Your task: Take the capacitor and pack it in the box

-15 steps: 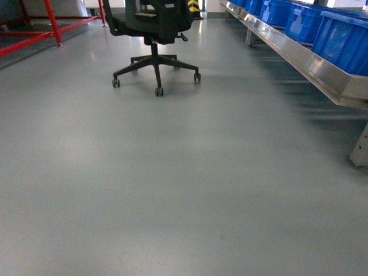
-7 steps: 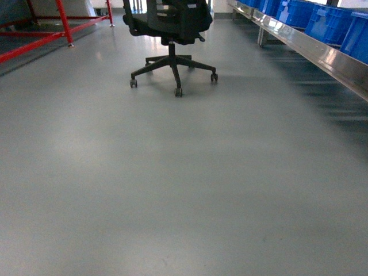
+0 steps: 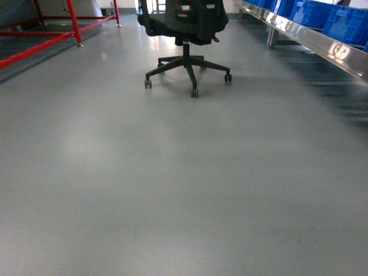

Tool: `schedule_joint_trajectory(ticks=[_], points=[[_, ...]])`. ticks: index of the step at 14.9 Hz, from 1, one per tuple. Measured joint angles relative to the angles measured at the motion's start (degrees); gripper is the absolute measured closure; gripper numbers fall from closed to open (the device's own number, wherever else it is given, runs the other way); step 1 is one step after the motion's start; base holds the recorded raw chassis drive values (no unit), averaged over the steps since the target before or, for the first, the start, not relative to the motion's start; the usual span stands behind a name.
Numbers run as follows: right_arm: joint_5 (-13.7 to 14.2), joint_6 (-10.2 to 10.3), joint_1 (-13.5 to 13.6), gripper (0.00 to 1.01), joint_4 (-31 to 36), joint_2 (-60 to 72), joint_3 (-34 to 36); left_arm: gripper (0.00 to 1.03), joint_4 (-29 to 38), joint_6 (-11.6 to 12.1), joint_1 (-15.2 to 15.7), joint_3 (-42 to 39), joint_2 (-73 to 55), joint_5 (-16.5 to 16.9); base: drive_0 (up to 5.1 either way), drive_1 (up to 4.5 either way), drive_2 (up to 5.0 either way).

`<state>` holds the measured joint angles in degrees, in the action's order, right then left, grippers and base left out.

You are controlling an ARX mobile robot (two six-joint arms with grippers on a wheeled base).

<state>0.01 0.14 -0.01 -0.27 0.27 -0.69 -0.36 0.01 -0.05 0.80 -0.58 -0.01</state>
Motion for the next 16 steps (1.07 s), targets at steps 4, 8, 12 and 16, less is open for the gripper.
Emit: schedule_joint_trajectory(ticks=[4, 8, 12, 16], points=[[0.00, 0.00, 0.00, 0.03, 0.13, 0.00, 0.00, 0.59, -0.07, 0.00, 0.00, 0.00, 0.00, -0.04, -5.1, 2.30, 2.3], [0.00, 0.00, 0.00, 0.03, -0.07, 0.02, 0.00, 0.59, 0.04, 0.00, 0.00, 0.00, 0.00, -0.02, -4.9, 2.52, 2.5], [-0.02, 0.00, 0.00, 0.03, 0.00, 0.00, 0.00, 0.59, 0.02, 0.00, 0.00, 0.00, 0.00, -0.02, -4.9, 2.48, 2.5], [0.00, 0.00, 0.00, 0.03, -0.02, 0.00, 0.00, 0.59, -0.11, -0.02, 0.00, 0.00, 0.00, -0.17, -4.9, 2.48, 2.5]])
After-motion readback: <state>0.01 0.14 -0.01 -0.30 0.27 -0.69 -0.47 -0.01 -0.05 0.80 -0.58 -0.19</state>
